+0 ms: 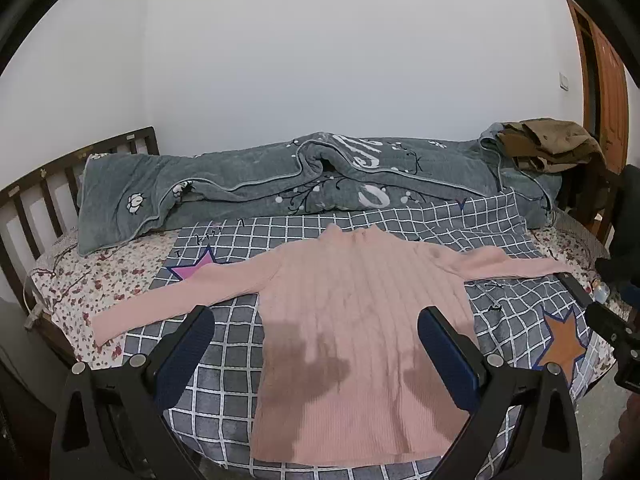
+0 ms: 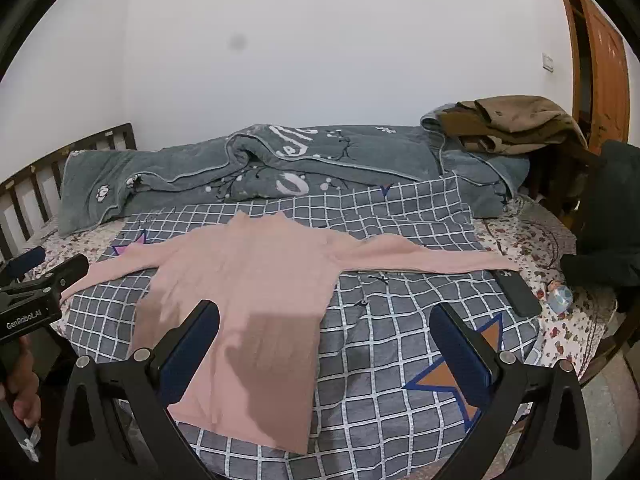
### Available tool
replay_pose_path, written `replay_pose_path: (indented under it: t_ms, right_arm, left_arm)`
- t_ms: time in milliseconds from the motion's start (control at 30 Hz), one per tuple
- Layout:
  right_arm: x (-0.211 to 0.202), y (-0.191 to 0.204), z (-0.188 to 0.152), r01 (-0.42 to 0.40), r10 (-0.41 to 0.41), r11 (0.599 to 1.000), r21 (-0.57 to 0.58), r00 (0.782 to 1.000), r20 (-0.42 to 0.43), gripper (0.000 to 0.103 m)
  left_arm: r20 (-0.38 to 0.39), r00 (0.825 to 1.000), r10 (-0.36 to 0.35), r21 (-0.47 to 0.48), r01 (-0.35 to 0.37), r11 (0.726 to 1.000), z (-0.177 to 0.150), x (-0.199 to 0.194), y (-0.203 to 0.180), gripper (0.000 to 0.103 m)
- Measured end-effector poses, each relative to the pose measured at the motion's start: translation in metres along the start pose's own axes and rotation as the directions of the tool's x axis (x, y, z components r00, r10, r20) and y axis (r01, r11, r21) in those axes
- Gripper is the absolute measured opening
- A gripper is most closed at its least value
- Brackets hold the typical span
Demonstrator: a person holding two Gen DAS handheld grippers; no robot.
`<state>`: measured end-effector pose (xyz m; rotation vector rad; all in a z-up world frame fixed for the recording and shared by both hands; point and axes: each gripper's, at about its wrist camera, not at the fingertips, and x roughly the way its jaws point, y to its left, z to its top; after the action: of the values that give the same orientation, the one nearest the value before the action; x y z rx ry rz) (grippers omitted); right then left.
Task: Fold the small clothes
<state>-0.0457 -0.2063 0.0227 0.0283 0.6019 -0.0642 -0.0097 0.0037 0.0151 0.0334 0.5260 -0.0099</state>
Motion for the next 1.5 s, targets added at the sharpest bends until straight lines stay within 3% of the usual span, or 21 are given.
replay_pose_path:
  t_ms: [733, 1500]
  right_arm:
    - [-0.002, 0.002, 0.002, -0.024, 0.024, 1.0, 0.015, 1.0, 0.001, 0.103]
    - [-0.005, 0.001, 0.003, -0.05, 0.05, 0.999, 0.012, 0.999, 0.011, 0.103]
  left_arm:
    - [0.005, 1.0, 0.007, -0.029, -0.007, 1.0, -0.001, -0.003, 0.008, 0.102]
    - [0.025, 1.0, 0.013, -0.001, -0.013, 1.0, 0.009, -0.012, -0.002, 0.102]
